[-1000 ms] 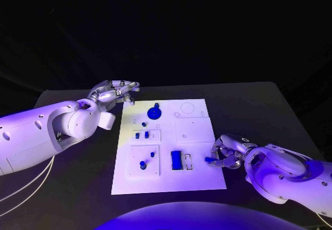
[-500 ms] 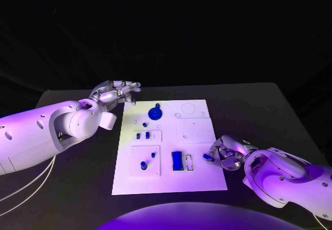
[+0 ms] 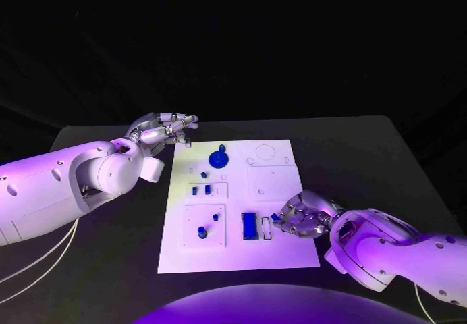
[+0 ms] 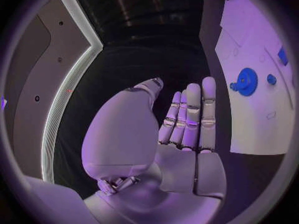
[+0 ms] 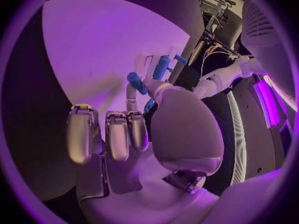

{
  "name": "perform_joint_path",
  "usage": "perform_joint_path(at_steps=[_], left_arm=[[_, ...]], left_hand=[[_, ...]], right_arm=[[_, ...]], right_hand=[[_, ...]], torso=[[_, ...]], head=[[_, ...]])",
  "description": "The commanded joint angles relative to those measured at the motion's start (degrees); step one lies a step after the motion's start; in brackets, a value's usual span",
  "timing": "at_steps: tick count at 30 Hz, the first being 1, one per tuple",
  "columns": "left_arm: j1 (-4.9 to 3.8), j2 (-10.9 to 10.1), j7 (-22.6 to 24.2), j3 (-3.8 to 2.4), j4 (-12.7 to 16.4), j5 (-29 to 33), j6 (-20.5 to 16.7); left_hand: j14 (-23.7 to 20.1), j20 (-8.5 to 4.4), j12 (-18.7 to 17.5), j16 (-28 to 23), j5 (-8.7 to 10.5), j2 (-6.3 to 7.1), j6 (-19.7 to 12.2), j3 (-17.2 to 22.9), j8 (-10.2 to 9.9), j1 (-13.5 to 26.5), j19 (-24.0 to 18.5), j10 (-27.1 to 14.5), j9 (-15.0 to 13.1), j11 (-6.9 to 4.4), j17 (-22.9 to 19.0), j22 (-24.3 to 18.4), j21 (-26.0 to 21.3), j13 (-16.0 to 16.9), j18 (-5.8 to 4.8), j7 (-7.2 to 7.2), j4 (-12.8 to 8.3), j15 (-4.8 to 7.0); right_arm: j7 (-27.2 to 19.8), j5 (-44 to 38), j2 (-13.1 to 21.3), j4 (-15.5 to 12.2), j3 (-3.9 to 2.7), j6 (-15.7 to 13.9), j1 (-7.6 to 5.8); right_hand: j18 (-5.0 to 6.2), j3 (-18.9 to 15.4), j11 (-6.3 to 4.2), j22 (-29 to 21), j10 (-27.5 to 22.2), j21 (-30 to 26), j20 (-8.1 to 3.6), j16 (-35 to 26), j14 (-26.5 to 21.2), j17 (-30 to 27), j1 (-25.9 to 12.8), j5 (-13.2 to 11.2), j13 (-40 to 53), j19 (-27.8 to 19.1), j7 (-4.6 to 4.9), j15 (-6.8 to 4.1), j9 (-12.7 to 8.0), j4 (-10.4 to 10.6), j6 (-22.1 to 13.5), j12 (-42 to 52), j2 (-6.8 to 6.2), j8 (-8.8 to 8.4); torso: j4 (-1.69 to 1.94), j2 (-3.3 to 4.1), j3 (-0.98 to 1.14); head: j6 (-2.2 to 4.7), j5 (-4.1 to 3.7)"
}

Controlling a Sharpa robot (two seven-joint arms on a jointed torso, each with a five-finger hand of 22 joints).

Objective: Assemble the parts on the task board

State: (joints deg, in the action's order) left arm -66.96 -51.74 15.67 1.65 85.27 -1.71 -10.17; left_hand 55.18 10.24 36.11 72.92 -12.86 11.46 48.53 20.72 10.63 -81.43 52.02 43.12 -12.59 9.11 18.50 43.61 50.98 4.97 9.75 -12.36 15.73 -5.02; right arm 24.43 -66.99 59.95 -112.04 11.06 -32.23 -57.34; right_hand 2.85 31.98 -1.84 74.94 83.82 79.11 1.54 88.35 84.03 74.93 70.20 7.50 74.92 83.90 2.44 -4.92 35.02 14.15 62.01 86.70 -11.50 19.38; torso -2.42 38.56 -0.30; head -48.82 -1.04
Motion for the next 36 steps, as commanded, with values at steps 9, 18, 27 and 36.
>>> perform_joint_path(at_steps=[9, 18, 27, 36], left_arm=[[-0.02, 0.0, 0.1, -0.04, 0.2, -0.2, 1.1], [-0.02, -0.1, 0.1, -0.04, 0.3, -0.3, 1.1], [-0.02, -0.2, 0.0, -0.04, 0.3, -0.3, 1.2], [-0.02, -0.2, 0.0, -0.04, 0.4, -0.3, 1.0]], left_hand=[[-0.3, 0.31, 0.1, 0.3, -0.05, -0.06, -0.3, -0.4, 0.2, -0.4, 0.1, -0.4, -0.1, -0.05, 0.1, -0.1, -0.2, 0.0, 0.79, -0.10, 0.0, -0.02], [-0.3, 0.31, 0.1, 0.3, -0.05, -0.06, -0.3, -0.4, 0.2, -0.4, 0.1, -0.4, -0.1, -0.05, 0.1, -0.1, -0.2, 0.0, 0.79, -0.10, 0.0, -0.02], [-0.3, 0.31, 0.1, 0.3, -0.05, -0.06, -0.3, -0.4, 0.2, -0.4, 0.1, -0.4, -0.1, -0.05, 0.1, -0.1, -0.2, 0.0, 0.79, -0.10, 0.0, -0.02], [-0.3, 0.31, 0.1, 0.3, -0.05, -0.06, -0.3, -0.4, 0.2, -0.4, 0.1, -0.4, -0.1, -0.05, 0.1, -0.1, -0.2, 0.0, 0.79, -0.10, 0.0, -0.02]], right_arm=[[0.8, 4.2, -2.6, 1.3, 0.02, 2.8, 0.28], [1.4, 3.9, -3.7, 1.7, 0.03, 3.2, 0.39], [1.7, 3.6, -4.1, 2.0, 0.03, 3.5, 0.42], [1.7, 3.4, -4.5, 2.2, 0.02, 3.2, 0.42]], right_hand=[[-0.88, 1.5, -0.08, 12.5, 5.4, 0.7, -0.29, 0.4, 5.3, 11.8, -6.1, -0.4, 13.8, 2.8, -0.23, -0.24, 4.4, -2.3, 0.8, 0.3, -1.03, 0.81], [-0.91, 0.7, -0.18, 12.5, 5.4, 0.9, -0.35, 0.5, 5.3, 12.0, -6.9, -0.5, 13.7, 2.9, -0.35, -0.33, 4.6, -2.4, 1.1, 0.1, -1.32, 1.02], [-0.92, 0.1, -0.22, 12.5, 5.4, 1.0, -0.39, 0.5, 5.4, 12.1, -7.6, -0.5, 13.7, 2.9, -0.40, -0.37, 4.7, -2.3, 1.2, 0.0, -1.41, 1.12], [-0.93, -4.5, -0.16, 12.5, 5.4, 1.0, -0.42, 0.5, 5.4, 12.1, -11.4, -0.7, 13.7, 2.9, -0.30, -0.34, 5.1, -0.6, 1.4, -0.1, -2.15, 1.24]], torso=[[-0.01, 0.02, 0.00], [-0.11, 0.00, 0.04], [-0.06, -0.02, 0.00], [-0.07, 0.03, 0.06]], head=[[-0.16, -0.06], [-0.32, 0.01], [-0.27, 0.01], [-0.14, 0.16]])
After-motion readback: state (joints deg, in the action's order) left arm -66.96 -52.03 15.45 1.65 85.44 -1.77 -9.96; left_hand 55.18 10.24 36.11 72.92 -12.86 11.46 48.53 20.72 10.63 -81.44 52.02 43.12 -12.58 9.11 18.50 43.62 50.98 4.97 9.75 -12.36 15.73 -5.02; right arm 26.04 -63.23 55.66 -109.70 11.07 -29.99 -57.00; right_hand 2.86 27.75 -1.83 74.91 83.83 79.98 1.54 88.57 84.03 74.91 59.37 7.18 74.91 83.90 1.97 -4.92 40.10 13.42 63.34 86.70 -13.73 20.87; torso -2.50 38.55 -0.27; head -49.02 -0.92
